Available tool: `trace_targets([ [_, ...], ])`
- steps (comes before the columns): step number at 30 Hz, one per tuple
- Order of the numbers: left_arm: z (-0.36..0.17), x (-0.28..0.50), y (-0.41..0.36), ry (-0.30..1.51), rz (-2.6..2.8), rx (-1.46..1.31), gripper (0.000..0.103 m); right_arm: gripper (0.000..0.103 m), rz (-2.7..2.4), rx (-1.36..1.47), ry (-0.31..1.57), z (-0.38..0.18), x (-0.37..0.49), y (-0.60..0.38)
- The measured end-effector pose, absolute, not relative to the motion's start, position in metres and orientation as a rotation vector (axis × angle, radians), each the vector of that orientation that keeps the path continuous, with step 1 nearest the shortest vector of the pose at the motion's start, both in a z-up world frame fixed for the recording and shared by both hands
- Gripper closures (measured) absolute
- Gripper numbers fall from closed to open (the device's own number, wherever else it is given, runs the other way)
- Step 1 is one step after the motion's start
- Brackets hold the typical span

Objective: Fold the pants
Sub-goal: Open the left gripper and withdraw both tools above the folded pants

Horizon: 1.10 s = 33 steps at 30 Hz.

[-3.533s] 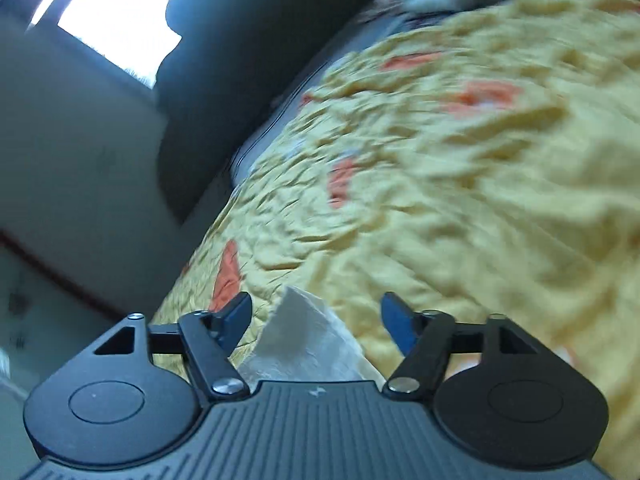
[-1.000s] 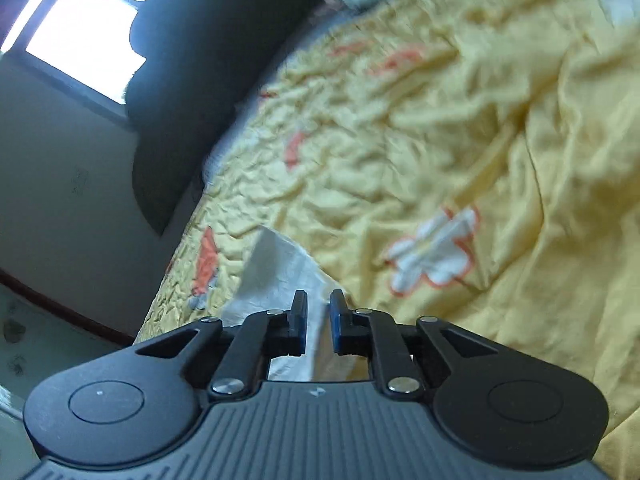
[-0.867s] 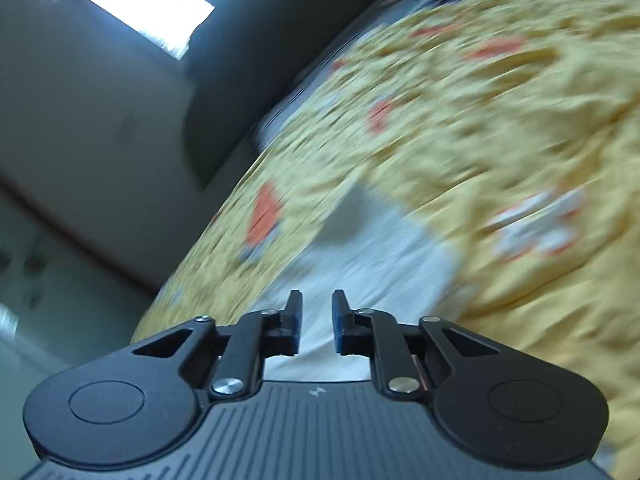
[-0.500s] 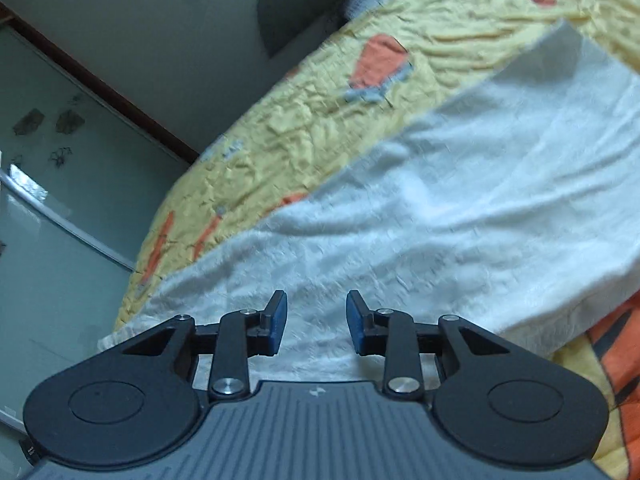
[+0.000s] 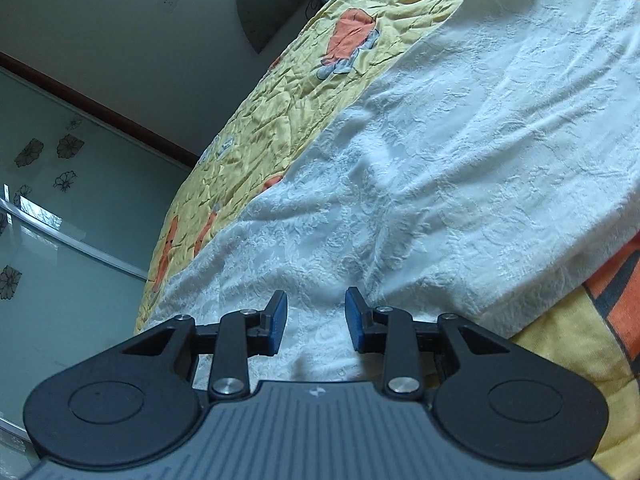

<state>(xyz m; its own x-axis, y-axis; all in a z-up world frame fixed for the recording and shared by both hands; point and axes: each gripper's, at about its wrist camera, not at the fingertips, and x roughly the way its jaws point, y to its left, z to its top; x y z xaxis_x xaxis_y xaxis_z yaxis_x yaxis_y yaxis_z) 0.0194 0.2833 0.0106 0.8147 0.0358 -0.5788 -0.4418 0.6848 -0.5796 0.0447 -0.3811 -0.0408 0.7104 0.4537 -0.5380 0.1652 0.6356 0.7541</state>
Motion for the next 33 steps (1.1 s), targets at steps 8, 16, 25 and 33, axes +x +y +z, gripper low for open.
trace_targets([
  [8,0.068,-0.025,0.252,0.441,0.337,-0.585,0.048,0.04,0.176,0.899,0.779,-0.012,0.013,-0.377],
  [16,0.081,0.036,0.104,0.433,-0.018,-0.142,0.026,0.037,0.307,0.684,0.757,0.02,0.064,-0.323],
  [25,0.0,0.084,0.024,0.696,-0.183,0.095,0.022,0.039,0.297,0.428,0.934,-0.003,0.191,-0.274],
  [33,-0.004,0.081,0.028,0.702,-0.197,0.088,0.015,0.039,0.248,0.436,0.85,-0.004,0.178,-0.289],
])
